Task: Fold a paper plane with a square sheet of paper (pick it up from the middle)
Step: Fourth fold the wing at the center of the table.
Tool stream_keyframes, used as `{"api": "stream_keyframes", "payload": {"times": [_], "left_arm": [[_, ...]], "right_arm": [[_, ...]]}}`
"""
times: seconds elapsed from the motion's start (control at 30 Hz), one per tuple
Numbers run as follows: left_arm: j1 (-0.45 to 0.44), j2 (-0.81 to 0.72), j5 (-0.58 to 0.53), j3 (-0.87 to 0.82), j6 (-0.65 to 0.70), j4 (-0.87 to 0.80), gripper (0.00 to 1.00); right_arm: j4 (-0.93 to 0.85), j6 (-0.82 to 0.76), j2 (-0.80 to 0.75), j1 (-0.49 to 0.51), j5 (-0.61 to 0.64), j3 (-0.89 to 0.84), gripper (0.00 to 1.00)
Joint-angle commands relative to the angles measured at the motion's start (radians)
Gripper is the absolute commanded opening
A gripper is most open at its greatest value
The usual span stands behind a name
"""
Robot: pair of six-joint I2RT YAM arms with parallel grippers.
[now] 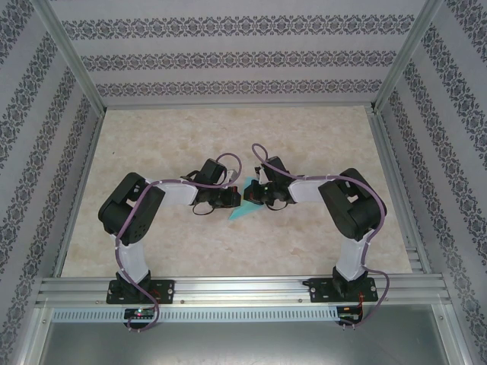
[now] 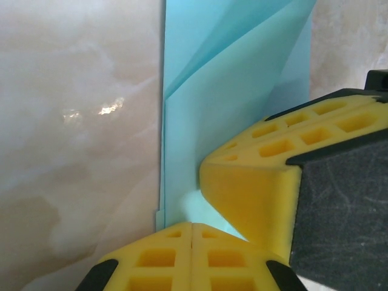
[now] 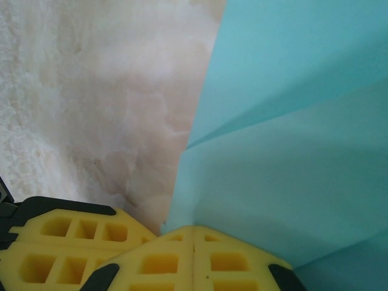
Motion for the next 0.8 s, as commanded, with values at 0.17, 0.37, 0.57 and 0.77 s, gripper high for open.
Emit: {"api": "stream_keyframes", "payload": {"times": [0.17,0.37,0.57,0.77], "left_arm": [[-0.007,0.071,-0.103,-0.031,0.000,-0.150,0.00],[-0.007,0.071,-0.105,-0.022,0.003,-0.156,0.00],[-0.007,0.075,-0.109,-0.012,-0.002,-0.163,0.00],[-0.007,0.077,-0.110,-0.014,-0.004,-0.165,0.00]], "right_arm": [[-0.109,-0.096,0.005,-0.114,0.100,0.059,0.00],[-0.109,-0.117,-0.056,-0.118,0.044,0.081,0.00],[0.007,-0.080,-0.109,-0.073,-0.065,-0.007,0.00],[-0.029,-0.096,-0.060,-0.019,-0.051,0.018,0.00]]}}
